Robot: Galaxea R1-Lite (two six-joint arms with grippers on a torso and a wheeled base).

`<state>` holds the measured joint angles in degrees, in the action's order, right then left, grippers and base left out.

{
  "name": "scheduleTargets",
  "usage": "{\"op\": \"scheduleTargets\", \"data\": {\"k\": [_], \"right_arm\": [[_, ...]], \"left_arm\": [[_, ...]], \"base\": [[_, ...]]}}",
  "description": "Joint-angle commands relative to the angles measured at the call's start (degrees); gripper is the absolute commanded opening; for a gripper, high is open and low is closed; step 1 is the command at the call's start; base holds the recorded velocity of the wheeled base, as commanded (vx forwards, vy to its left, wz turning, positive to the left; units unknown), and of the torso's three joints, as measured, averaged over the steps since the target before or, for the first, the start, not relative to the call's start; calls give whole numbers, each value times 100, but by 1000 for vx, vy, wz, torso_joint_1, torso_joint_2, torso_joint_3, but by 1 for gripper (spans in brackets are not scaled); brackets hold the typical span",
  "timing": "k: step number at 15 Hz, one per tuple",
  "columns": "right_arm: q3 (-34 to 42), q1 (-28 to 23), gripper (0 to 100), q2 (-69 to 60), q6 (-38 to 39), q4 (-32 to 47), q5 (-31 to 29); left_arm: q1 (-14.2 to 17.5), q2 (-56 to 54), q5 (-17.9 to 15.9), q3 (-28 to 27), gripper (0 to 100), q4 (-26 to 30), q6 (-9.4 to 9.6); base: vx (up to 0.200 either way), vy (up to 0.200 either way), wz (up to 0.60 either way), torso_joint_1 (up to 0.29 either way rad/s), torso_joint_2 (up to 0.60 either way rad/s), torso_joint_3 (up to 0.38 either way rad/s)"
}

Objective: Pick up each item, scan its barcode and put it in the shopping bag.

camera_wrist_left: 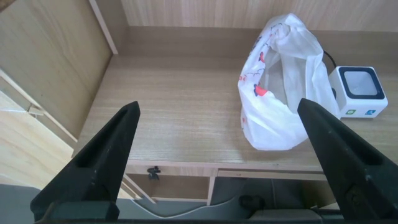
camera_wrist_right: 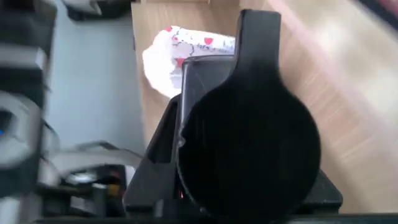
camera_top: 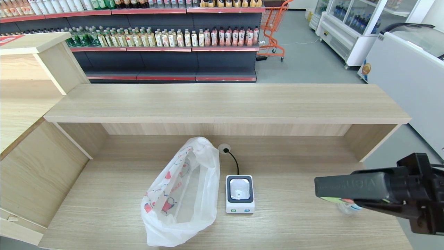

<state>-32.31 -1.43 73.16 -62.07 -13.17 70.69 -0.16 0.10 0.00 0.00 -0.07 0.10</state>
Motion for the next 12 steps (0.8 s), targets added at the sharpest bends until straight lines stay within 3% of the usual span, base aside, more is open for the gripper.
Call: {"op": "scheduleTargets", "data": {"k": [1,3,5,12], "right_arm": [[-92,-578,0,-451,3052,148,-284],[84,-517,0,-311,5320,121,-732],[84,-218,0,225,6436,42,-1198],[128,107,0,814,6462,-81,-1242]], "left_arm": [[-2,-1,0,0,100,-1,-1],[-2,-1,0,0,100,-1,-1],[7,-1,0,0,100,-1,-1],[-2,-1,0,0,100,-1,8]], "base": [[0,0,0,0,0,0],[0,0,0,0,0,0],[0,0,0,0,0,0],[0,0,0,0,0,0]]}}
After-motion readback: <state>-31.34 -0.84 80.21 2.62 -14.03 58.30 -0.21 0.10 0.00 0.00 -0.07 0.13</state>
